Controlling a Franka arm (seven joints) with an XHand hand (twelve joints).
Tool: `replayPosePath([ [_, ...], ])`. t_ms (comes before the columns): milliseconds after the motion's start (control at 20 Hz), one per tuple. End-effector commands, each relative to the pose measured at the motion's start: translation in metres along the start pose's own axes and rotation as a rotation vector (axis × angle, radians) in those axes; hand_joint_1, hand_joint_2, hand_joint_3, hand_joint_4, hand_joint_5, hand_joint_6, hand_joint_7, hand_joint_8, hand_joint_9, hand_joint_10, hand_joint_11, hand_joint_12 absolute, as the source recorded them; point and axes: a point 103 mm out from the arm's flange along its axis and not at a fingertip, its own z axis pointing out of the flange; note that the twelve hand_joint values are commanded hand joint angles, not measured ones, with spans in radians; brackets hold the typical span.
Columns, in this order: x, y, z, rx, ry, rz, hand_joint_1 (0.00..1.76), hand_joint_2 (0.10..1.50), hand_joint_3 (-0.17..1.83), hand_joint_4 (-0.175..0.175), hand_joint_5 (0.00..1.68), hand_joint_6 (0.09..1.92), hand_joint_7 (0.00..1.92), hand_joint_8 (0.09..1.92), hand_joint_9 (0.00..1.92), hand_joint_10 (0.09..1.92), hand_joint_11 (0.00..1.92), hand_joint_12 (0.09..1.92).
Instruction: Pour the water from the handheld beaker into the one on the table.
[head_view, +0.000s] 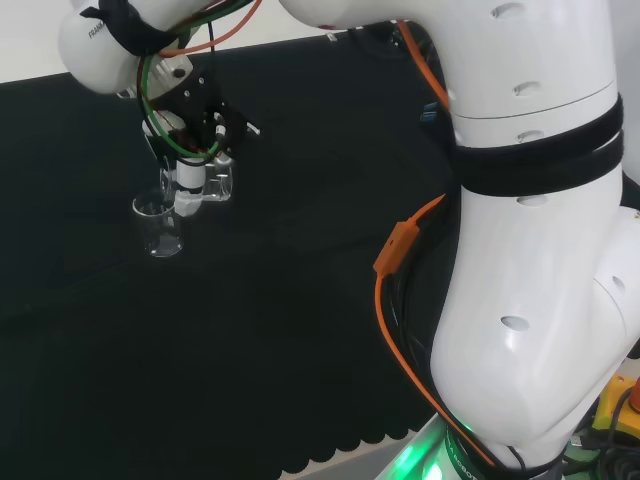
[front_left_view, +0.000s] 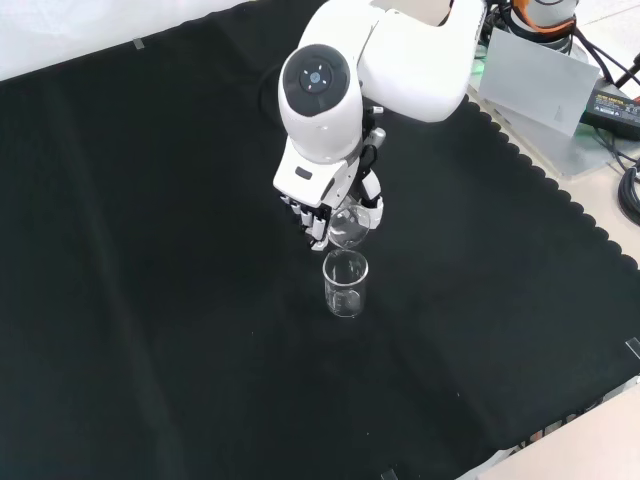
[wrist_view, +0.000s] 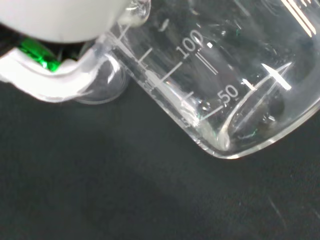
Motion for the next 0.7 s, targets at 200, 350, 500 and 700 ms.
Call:
replayPosePath([
  [200, 0.004, 0.009, -0.013, 0.029, -0.052, 0.009, 1.2, 0.53, 0.73, 0.062, 1.6, 0.09, 1.88, 0.09, 1.89, 0.09, 1.64, 0.58],
  [350, 0.01, 0.012, -0.016, 0.041, -0.07, 0.01, 1.2, 0.54, 0.73, 0.063, 1.6, 0.09, 1.88, 0.09, 1.89, 0.09, 1.64, 0.58],
  [500, 0.017, 0.016, -0.021, 0.058, -0.082, 0.02, 1.2, 0.54, 0.73, 0.065, 1.6, 0.09, 1.88, 0.09, 1.89, 0.09, 1.64, 0.58],
  [700, 0.011, 0.012, -0.019, 0.06, -0.08, 0.02, 1.2, 0.54, 0.73, 0.066, 1.6, 0.09, 1.88, 0.09, 1.89, 0.09, 1.64, 0.58],
])
